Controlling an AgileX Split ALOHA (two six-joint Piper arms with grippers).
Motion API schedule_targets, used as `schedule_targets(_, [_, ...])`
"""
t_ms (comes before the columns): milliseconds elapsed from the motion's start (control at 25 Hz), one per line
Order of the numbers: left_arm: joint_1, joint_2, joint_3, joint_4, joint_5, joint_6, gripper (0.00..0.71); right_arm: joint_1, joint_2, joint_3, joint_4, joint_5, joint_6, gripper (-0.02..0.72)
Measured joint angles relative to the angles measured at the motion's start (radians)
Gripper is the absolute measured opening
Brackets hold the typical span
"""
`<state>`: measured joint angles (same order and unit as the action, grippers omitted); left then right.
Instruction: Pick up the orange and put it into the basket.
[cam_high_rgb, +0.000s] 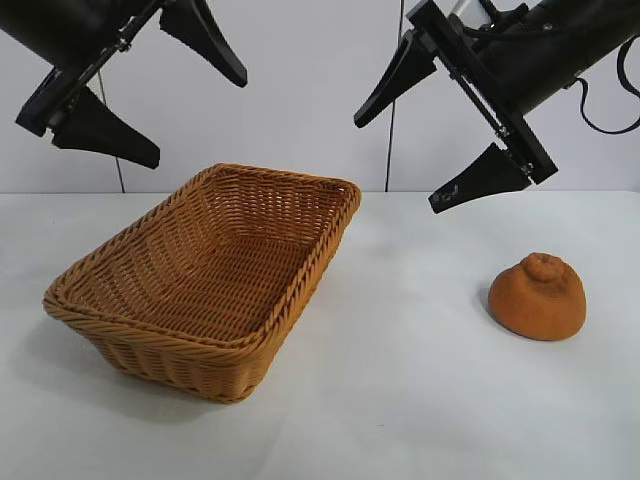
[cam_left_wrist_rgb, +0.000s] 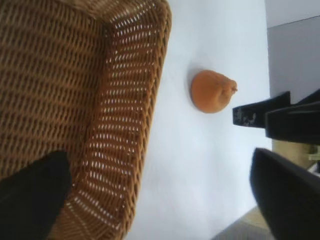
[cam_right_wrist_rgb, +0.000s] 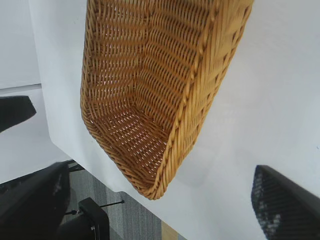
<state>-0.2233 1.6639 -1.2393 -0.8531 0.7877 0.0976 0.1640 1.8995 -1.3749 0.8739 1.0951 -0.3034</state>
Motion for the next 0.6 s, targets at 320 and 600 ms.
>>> schedule_targets(320, [-0.135, -0.082, -0.002, 0.322, 0.17, -0.498, 0.693, 0.0, 0.0, 0.0, 0.0, -0.001, 0.005, 0.676])
schedule_targets(600, [-0.248, -0.086, 0.071, 0.598, 0.058, -0.974, 0.693, 0.0, 0.0, 0.0, 0.001, -0.001, 0.007, 0.676])
